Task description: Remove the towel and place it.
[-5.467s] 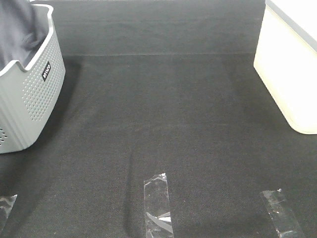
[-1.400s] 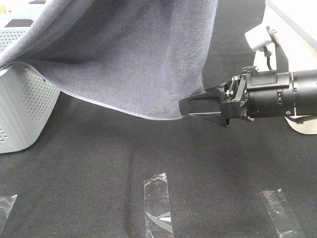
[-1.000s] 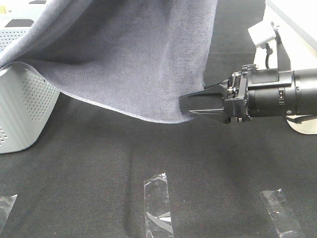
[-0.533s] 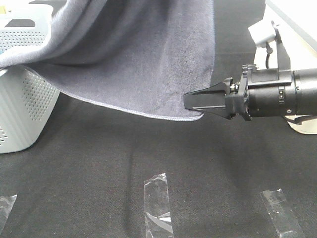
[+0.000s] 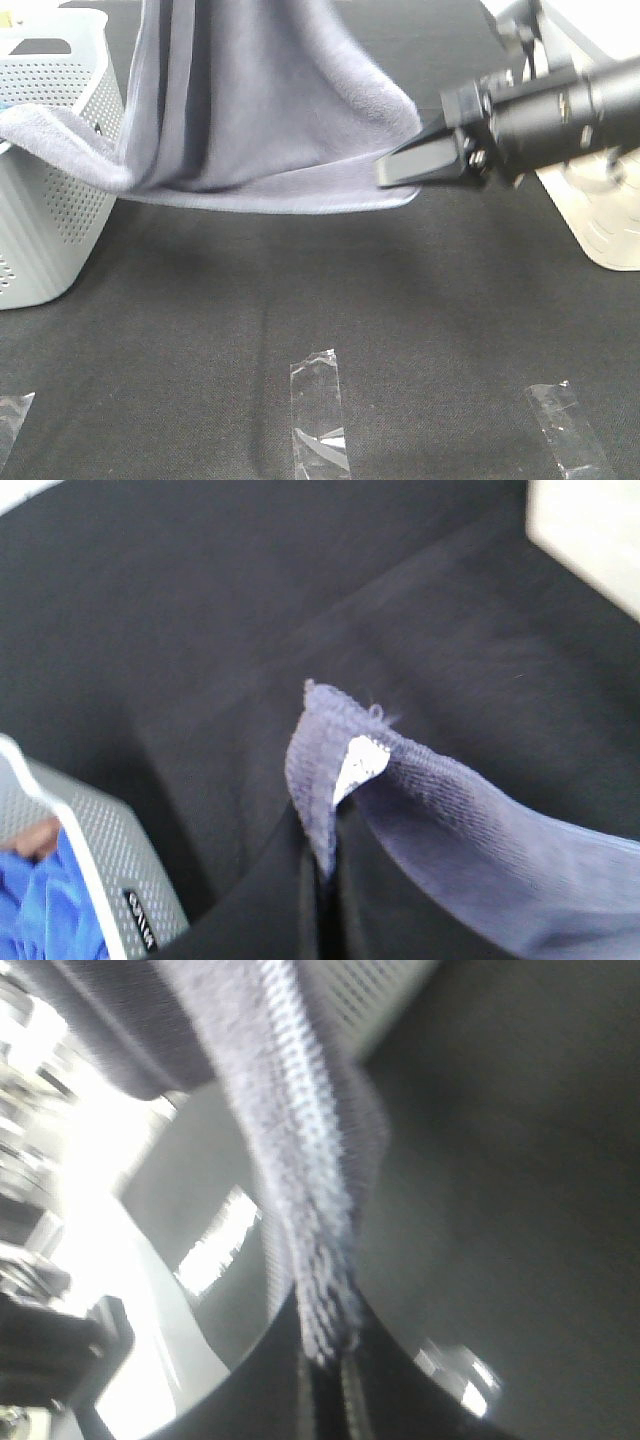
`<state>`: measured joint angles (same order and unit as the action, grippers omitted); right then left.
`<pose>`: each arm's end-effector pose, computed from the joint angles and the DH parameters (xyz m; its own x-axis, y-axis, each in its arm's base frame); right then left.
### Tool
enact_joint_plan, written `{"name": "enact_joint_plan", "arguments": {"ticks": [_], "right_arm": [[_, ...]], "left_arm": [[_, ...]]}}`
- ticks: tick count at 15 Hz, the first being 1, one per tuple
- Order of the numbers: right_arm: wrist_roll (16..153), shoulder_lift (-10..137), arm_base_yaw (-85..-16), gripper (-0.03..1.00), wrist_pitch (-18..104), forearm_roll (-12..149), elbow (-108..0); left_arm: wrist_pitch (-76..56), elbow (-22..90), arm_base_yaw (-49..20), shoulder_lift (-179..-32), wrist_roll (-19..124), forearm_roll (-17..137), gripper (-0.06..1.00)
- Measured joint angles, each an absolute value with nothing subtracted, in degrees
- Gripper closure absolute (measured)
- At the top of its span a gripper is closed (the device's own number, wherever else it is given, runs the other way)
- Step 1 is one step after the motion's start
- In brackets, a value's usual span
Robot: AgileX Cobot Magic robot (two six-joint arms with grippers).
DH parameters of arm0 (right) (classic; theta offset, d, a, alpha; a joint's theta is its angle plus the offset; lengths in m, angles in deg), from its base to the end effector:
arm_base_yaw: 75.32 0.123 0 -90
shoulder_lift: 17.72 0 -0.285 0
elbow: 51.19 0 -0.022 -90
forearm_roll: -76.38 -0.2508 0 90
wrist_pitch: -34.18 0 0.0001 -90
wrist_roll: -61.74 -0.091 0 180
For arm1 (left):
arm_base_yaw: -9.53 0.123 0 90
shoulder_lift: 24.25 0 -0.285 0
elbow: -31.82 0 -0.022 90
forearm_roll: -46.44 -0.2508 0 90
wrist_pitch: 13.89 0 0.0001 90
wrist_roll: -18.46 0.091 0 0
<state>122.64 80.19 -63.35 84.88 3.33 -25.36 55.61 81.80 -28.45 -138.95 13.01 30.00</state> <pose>0.2760 0.1274 0.2352 -0.8174 -0.1325 -0.5607 -0.5241 0.5750 0.6282 0.3302 -0.2272 0.4485 -0.5383 0.4299 -0.7248 0.4459 0.8752 0.1879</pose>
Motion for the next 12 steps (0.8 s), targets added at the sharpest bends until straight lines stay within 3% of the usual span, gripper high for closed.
{"name": "enact_joint_plan", "arguments": {"ticks": [3, 6, 12], "right_arm": [[91.99, 80.25, -63.35, 0.97, 85.28, 32.32, -40.49], [74.34, 80.59, -63.35, 0.97, 88.72, 55.58, -56.07], [69.87, 81.51, -63.35, 0.97, 91.13, 64.98, -86.78]], "left_arm": [[52.00, 81.80, -23.41, -143.70, 10.61, 30.68, 0.94], [38.99, 81.80, -20.03, -147.43, 10.43, 31.89, 0.94], [29.54, 91.48, -19.97, -141.76, 10.38, 32.29, 0.94]]}}
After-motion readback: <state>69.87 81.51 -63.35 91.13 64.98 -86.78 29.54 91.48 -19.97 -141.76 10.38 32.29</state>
